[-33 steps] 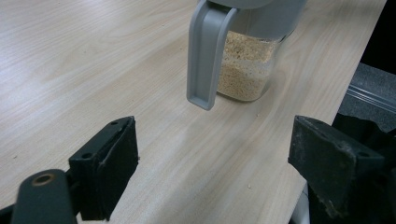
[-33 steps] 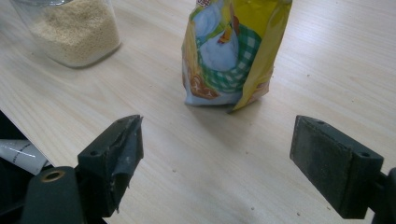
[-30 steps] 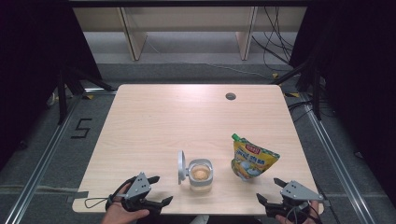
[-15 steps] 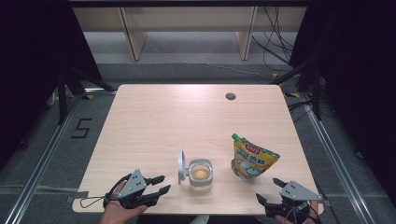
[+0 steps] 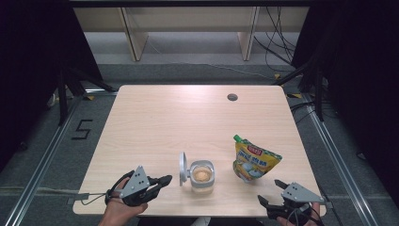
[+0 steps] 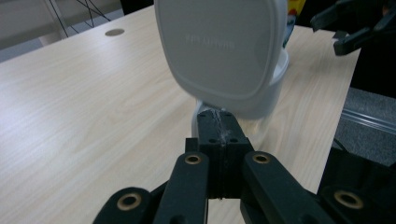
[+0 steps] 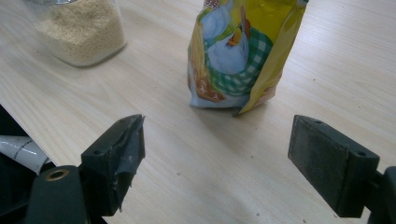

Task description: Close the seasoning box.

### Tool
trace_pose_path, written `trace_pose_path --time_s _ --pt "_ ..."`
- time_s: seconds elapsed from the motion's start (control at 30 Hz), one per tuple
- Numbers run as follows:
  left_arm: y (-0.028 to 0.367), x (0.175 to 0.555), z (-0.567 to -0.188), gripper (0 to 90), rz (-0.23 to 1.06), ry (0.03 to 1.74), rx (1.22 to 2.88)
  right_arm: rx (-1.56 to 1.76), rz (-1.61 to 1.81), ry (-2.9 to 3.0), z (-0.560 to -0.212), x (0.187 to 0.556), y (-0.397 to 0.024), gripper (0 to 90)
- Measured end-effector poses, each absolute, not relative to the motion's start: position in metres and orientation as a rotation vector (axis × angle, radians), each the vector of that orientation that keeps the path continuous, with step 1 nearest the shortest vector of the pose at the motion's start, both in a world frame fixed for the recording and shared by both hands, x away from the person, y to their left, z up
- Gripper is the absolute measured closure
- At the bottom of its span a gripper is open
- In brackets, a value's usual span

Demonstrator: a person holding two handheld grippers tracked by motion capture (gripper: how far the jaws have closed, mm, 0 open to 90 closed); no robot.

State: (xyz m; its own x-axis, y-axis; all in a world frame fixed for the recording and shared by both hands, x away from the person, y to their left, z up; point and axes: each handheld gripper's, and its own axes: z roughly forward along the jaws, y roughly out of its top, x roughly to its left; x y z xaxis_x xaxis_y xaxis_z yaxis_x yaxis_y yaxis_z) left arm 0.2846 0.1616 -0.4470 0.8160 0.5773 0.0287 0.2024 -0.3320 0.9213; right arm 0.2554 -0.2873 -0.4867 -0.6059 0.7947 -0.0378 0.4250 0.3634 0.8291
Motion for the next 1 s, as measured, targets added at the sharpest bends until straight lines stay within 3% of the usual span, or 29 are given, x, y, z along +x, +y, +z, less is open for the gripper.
trace_pose_path --time_s 1.0 --pt "0.124 0.301 -0.433 88.6 0.387 0.494 1.947 1.092 1.130 2.201 -0.487 0.254 -0.286 20.1"
